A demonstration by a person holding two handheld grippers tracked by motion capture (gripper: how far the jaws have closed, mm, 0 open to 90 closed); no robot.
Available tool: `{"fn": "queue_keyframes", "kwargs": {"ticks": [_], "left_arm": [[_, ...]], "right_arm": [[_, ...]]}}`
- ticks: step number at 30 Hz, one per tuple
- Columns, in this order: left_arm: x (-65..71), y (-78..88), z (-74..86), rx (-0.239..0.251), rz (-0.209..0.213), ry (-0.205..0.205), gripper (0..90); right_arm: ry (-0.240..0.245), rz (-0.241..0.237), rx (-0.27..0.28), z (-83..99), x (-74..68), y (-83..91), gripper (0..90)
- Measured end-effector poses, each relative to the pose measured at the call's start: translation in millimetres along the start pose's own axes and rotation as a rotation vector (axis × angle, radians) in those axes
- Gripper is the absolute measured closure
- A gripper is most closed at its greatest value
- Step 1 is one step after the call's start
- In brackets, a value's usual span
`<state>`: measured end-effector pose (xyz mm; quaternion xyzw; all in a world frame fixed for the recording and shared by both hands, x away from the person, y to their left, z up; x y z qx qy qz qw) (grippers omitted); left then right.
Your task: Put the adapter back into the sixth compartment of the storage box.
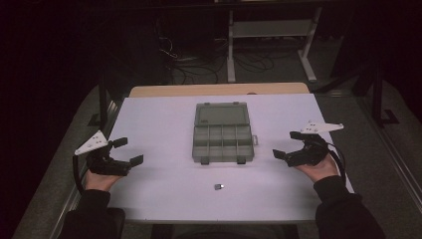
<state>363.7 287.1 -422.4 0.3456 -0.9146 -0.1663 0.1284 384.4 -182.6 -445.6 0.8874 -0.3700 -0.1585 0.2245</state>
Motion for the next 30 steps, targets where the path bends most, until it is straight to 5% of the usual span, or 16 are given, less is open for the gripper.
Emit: {"fn": "queue_keyframes", "kwargs": {"ticks": [30], "left_arm": [[2.2, -4.0, -5.9, -0.027, 0.001, -0.028, 0.0]], "right_arm": [[0.006, 0.013, 0.002, 1.5, 1.6, 4.6, 0.0]]}}
Point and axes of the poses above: each handheld gripper's, and its own axes: y roughly backward along the jaws, z roughly out of its underside, x roughly to its right, the point moved 9 cm from there along -y, roughly forward along the jaws, and after that the axes turned 2 degrees about z, right-handed, at the moved point
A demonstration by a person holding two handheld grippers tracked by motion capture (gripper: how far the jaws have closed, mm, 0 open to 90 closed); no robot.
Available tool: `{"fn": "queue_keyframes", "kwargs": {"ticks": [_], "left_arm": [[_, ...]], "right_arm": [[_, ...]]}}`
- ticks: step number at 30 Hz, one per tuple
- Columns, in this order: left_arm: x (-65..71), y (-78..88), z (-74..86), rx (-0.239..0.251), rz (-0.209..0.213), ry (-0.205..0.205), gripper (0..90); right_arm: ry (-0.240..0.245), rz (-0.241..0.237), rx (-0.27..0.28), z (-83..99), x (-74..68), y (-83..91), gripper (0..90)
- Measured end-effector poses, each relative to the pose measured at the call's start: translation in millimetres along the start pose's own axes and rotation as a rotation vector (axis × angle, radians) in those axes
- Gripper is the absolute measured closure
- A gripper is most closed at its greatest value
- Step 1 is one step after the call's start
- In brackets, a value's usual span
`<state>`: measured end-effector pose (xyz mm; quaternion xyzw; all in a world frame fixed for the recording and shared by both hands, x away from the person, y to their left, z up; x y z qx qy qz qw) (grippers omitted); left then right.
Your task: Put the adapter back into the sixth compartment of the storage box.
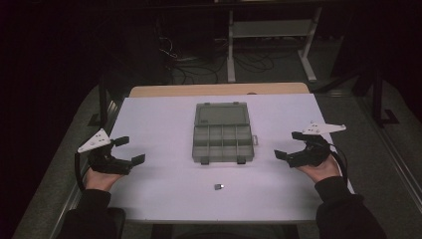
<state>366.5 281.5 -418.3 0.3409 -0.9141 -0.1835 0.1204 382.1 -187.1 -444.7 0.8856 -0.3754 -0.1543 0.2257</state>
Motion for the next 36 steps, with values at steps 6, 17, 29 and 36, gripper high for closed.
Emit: {"fn": "queue_keyframes", "kwargs": {"ticks": [6, 17, 29, 36], "left_arm": [[3.2, -2.2, -3.0, -0.013, 0.010, -0.008, 0.0], [12.7, -12.3, -15.4, -0.047, 0.038, -0.049, 0.0], [26.5, -26.1, -29.8, -0.080, 0.071, -0.099, 0.0], [34.8, -34.6, -37.6, -0.100, 0.092, -0.129, 0.0]], "right_arm": [[-0.002, 0.002, 0.001, 0.0, 0.4, 0.9, 0.0], [-0.002, 0.000, -0.003, 0.6, 0.3, 0.4, 0.0], [0.000, -0.003, -0.004, 0.9, -0.4, 0.3, 0.0], [0.000, -0.006, -0.005, 0.9, -0.7, 0.2, 0.0]]}}
Point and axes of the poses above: each handheld gripper's, and its own axes: y roughly backward along the jaws, z roughly out of its underside, x roughly to its right, the point moved 9 cm from there along -y, roughly forward along the jaws, and after that the axes turned 2 degrees about z, right-handed, at the moved point
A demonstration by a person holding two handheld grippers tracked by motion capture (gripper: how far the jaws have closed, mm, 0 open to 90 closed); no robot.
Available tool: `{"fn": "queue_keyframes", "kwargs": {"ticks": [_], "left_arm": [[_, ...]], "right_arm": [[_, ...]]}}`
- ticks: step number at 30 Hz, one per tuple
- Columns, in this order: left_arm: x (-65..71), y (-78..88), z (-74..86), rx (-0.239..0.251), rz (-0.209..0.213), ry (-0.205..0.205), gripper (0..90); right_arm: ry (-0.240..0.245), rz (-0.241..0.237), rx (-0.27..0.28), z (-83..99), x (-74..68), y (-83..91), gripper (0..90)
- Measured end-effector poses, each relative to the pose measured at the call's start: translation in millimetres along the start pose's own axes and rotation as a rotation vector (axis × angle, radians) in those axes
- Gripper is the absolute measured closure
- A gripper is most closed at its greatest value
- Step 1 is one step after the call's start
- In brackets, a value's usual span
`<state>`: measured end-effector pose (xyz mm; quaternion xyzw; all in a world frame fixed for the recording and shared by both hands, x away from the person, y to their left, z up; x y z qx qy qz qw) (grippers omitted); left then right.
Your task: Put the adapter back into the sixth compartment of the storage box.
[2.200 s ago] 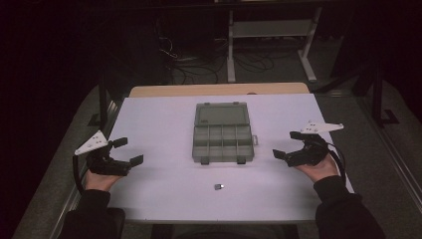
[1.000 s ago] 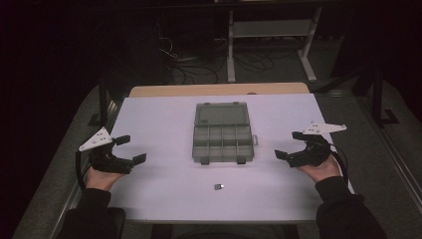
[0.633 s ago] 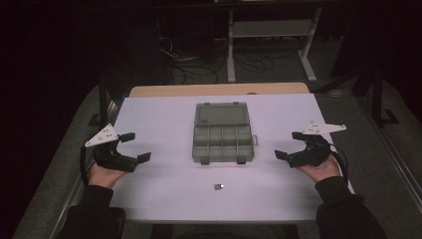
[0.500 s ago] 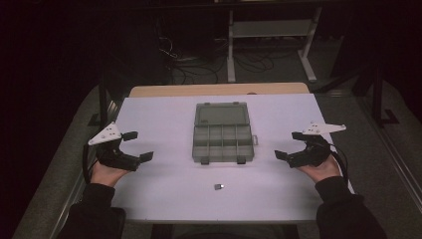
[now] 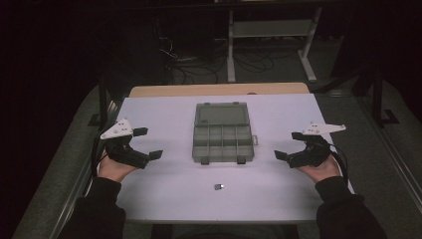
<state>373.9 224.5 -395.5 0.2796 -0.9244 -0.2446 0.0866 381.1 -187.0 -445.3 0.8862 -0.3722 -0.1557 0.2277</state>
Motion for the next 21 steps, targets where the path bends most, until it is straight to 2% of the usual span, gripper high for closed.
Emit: {"fn": "queue_keyframes", "kwargs": {"ticks": [9, 12, 21], "left_arm": [[5.4, -10.6, -6.6, -0.034, 0.023, -0.026, 0.0], [11.7, -19.1, -12.3, -0.055, 0.045, -0.051, 0.0], [23.0, -35.9, -19.4, -0.082, 0.084, -0.079, 0.0]], "right_arm": [[0.002, -0.003, -0.001, 0.1, -1.0, -0.1, 0.0], [0.001, -0.005, 0.000, 0.0, -1.1, 0.0, 0.0], [0.003, -0.006, -0.002, 0.2, -1.4, -0.1, 0.0]]}}
Point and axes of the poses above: each handheld gripper's, and its own axes: y roughly backward along the jaws, z roughly out of its underside, x roughly to its right, the point moved 9 cm from there along -y, roughly forward along the jaws, and after that the axes turned 2 degrees about z, right-handed, at the moved point
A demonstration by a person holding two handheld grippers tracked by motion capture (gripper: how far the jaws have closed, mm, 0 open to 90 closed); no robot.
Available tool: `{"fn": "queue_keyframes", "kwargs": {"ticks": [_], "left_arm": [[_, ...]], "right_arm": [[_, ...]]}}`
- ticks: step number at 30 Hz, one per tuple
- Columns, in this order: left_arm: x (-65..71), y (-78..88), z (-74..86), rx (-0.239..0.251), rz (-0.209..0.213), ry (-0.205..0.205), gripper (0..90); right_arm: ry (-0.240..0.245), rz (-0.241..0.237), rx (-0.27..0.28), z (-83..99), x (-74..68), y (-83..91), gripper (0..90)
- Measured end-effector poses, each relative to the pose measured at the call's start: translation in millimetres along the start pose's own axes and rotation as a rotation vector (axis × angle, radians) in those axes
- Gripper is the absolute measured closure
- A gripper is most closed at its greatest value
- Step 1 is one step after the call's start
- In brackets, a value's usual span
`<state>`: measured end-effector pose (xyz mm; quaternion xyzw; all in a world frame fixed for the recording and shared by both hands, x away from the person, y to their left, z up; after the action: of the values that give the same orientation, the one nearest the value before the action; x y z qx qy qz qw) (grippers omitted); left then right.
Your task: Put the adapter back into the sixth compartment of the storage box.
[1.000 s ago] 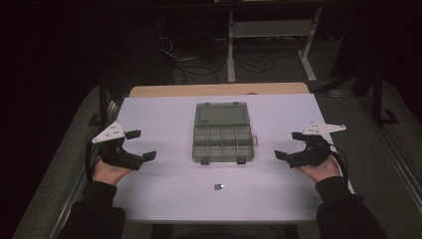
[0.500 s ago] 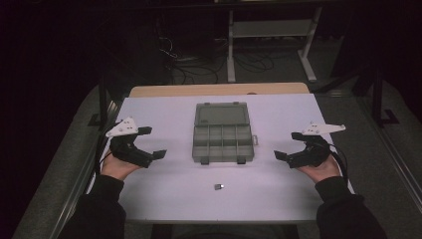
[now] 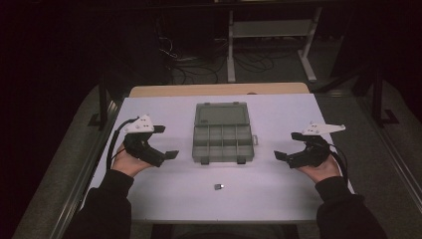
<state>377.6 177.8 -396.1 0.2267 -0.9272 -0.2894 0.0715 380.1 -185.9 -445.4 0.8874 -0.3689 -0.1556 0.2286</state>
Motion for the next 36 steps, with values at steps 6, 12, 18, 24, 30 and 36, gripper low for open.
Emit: {"fn": "queue_keyframes", "kwargs": {"ticks": [6, 12, 18, 24, 30, 36], "left_arm": [[5.2, -9.5, -5.5, -0.010, 0.025, -0.016, 0.0], [9.9, -18.9, -9.2, -0.029, 0.046, -0.027, 0.0], [11.3, -27.1, -9.3, -0.046, 0.059, -0.030, 0.0], [15.6, -35.9, -9.0, -0.072, 0.076, -0.042, 0.0], [21.6, -45.6, -8.7, -0.096, 0.101, -0.049, 0.0], [27.3, -54.0, -7.0, -0.119, 0.118, -0.065, 0.0]], "right_arm": [[0.002, -0.001, -0.001, 0.1, -0.3, -0.1, 0.0], [0.004, -0.001, -0.001, 0.0, -0.5, -0.2, 0.0], [0.003, -0.004, -0.003, 0.3, -1.0, -0.5, 0.0], [0.004, -0.006, -0.004, 0.3, -1.3, -0.7, 0.0], [0.006, -0.008, -0.004, 0.4, -1.7, -0.8, 0.0], [0.007, -0.010, -0.006, 0.7, -2.0, -1.2, 0.0]]}}
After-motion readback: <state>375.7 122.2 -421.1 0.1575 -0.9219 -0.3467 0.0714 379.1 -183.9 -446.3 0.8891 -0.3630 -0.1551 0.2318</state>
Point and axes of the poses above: each handheld gripper's, and its own axes: y roughly backward along the jaws, z roughly out of its underside, x roughly to its right, the point moved 9 cm from there along -y, roughly forward along the jaws, and after that the axes turned 2 degrees about z, right-handed, at the moved point
